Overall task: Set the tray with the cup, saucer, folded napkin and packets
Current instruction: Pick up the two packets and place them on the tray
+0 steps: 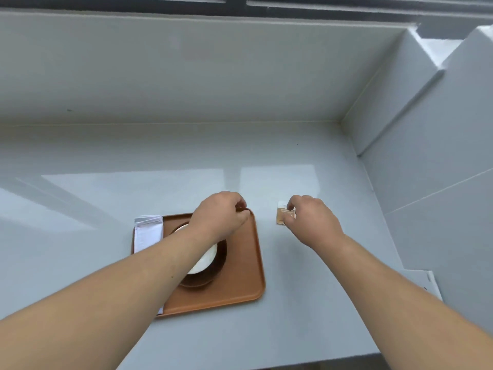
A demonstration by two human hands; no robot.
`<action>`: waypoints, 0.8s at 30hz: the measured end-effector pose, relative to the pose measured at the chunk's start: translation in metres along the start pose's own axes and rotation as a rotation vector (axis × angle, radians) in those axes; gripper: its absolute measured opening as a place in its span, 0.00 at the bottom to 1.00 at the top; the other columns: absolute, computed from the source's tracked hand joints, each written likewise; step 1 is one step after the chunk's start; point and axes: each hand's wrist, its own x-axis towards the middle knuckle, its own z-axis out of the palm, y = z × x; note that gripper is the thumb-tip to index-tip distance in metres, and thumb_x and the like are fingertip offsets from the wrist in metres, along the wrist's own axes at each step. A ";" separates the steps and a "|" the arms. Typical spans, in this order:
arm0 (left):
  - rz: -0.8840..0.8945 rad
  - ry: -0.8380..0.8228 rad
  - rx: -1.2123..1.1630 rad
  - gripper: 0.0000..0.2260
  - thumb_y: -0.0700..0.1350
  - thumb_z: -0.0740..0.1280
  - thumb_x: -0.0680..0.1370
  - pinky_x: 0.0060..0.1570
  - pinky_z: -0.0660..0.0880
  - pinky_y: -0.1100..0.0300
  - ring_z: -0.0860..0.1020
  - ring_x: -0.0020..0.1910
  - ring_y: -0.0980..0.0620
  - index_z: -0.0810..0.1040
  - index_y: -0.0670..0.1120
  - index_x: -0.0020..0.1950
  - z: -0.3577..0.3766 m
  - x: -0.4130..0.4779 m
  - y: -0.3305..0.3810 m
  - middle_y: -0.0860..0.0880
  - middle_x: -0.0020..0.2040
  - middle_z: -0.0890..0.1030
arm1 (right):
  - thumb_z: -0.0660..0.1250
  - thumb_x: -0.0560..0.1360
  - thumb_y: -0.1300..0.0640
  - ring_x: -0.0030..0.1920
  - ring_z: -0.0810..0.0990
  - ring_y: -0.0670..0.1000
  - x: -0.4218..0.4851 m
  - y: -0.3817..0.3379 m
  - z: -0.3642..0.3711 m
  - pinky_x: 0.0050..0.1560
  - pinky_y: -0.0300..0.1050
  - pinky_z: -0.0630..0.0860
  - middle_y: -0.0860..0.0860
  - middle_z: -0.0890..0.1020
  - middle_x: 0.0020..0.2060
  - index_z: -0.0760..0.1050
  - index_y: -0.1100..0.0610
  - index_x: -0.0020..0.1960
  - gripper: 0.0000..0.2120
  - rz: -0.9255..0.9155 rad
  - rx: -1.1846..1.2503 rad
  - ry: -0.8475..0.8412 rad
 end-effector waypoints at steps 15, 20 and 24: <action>0.051 -0.211 0.205 0.28 0.59 0.69 0.77 0.58 0.76 0.45 0.75 0.65 0.43 0.70 0.50 0.74 0.081 0.067 0.081 0.47 0.69 0.71 | 0.74 0.72 0.41 0.60 0.75 0.55 -0.010 0.118 0.009 0.48 0.50 0.76 0.51 0.77 0.59 0.72 0.52 0.66 0.28 0.167 -0.032 -0.183; 0.049 -0.213 0.294 0.27 0.58 0.75 0.73 0.52 0.76 0.48 0.73 0.62 0.45 0.73 0.49 0.68 0.083 0.078 0.088 0.48 0.63 0.72 | 0.74 0.71 0.41 0.55 0.75 0.56 0.000 0.116 0.012 0.45 0.49 0.75 0.51 0.77 0.53 0.74 0.53 0.58 0.23 0.152 -0.034 -0.192; 0.037 -0.256 0.332 0.22 0.57 0.77 0.71 0.46 0.74 0.51 0.73 0.55 0.46 0.75 0.49 0.58 0.078 0.083 0.088 0.49 0.57 0.72 | 0.73 0.71 0.45 0.51 0.75 0.55 0.006 0.109 0.010 0.40 0.48 0.72 0.50 0.76 0.48 0.73 0.53 0.52 0.17 0.165 -0.046 -0.266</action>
